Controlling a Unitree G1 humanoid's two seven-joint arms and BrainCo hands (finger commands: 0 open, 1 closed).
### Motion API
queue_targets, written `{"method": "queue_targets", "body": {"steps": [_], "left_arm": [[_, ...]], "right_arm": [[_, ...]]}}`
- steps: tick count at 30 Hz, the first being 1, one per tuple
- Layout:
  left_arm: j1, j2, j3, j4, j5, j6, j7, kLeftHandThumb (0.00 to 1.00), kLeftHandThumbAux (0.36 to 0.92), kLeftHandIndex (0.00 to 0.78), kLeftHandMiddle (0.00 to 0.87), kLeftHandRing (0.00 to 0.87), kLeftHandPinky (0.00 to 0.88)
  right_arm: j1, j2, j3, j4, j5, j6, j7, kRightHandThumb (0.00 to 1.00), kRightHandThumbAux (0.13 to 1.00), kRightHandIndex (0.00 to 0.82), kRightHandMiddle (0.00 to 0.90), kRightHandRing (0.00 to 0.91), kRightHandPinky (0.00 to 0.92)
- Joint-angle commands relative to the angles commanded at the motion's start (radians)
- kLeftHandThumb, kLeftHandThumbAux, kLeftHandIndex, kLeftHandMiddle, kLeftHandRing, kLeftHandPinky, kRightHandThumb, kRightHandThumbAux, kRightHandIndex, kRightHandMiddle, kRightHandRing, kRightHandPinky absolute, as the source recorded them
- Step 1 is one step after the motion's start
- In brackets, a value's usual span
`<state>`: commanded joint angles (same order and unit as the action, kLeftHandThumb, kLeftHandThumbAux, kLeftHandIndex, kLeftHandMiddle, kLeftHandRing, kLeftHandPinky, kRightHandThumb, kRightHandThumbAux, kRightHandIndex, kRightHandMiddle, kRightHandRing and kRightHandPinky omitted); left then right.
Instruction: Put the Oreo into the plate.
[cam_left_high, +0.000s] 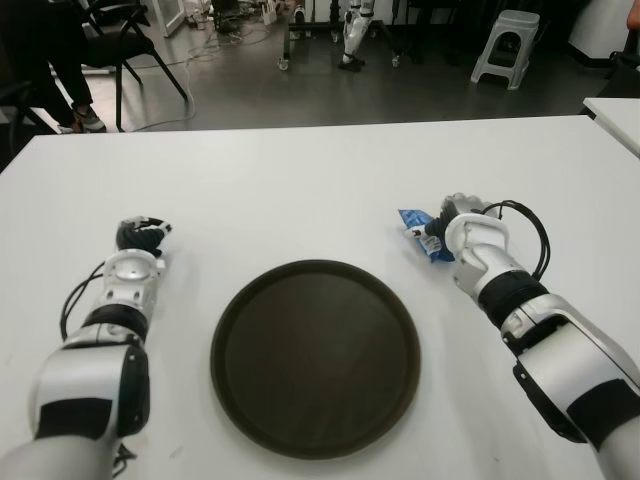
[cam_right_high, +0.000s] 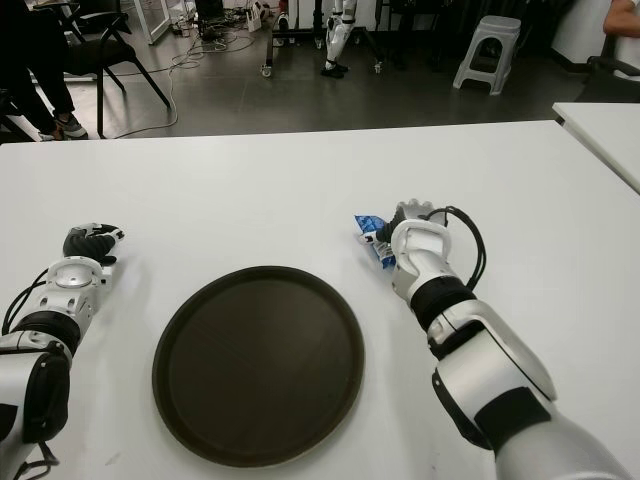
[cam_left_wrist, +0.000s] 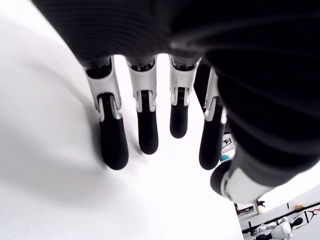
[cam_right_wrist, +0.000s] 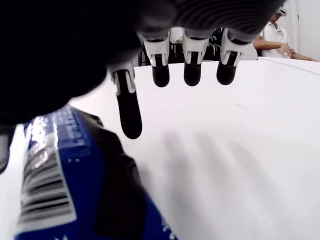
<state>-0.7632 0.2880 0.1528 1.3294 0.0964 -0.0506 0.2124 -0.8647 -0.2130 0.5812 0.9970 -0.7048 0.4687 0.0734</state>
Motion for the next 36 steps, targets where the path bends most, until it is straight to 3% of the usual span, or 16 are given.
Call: {"method": "queue_targets", "body": {"steps": [19,29,36], "left_arm": [[-0.002,0.000,-0.007,-0.002,0.006,0.003,-0.001,0.692,0.719,0.411,0.187,0.249,0.279],[-0.005,0.001,-0.010,-0.001,0.006,0.008,0.003,0.692,0.719,0.413,0.178,0.243,0.265],[-0.004,0.003,-0.015,-0.001,0.009,0.005,-0.005,0.691,0.721,0.413,0.210,0.270,0.306]], "right_arm": [[0.015,0.004,0.019,-0.082,-0.012,-0.011,0.031,0.000,0.431,0.442,0.000,0.000,0.002],[0.039,0.003,-0.005,-0.141,0.002,-0.025,0.012,0.000,0.458,0.448,0.000,0.000,0.000],[0.047,0.007,-0.018,-0.171,0.006,-0.012,0.009,0.000,0.437,0.428,0.000,0.000,0.000]]}}
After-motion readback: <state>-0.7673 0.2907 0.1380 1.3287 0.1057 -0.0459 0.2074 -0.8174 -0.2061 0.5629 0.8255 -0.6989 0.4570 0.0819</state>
